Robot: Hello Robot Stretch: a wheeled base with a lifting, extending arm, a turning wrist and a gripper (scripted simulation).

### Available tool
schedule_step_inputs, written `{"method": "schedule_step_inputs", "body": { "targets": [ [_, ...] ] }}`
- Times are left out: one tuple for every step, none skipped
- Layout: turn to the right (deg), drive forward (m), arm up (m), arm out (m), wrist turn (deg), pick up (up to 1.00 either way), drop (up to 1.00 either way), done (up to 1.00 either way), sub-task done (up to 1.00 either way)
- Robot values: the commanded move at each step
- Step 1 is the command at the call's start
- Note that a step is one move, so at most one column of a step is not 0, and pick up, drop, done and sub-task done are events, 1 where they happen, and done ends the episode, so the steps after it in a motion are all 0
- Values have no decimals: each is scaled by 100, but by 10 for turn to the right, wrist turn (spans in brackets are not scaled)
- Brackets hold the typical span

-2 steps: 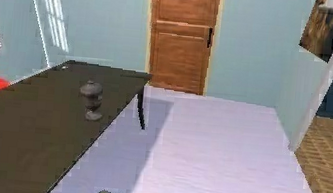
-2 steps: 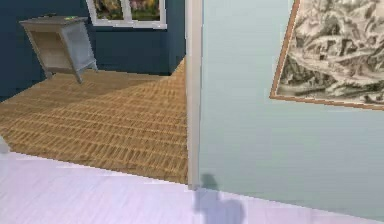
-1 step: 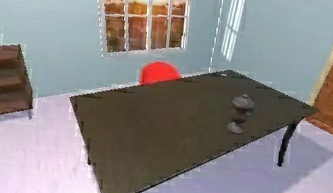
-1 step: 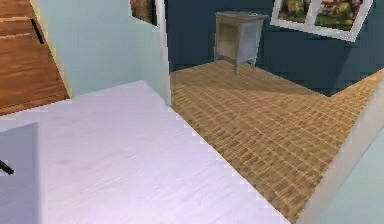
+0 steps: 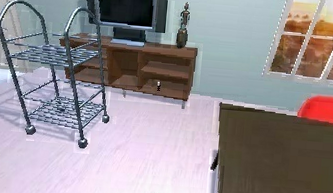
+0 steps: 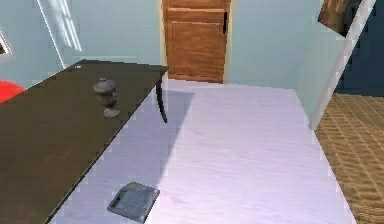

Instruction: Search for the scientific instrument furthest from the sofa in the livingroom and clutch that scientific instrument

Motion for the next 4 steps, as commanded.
{"method": "schedule_step_inputs", "body": {
  "targets": [
    [-120, 0, 0, 0, 0, 0, 0, 0, 0],
    [0, 0, 12, 0, 0, 0, 0, 0, 0],
    [0, 0, 0, 50, 0, 0, 0, 0, 0],
    [0, 0, 0, 0, 450, 0, 0, 0, 0]
  ]
}}
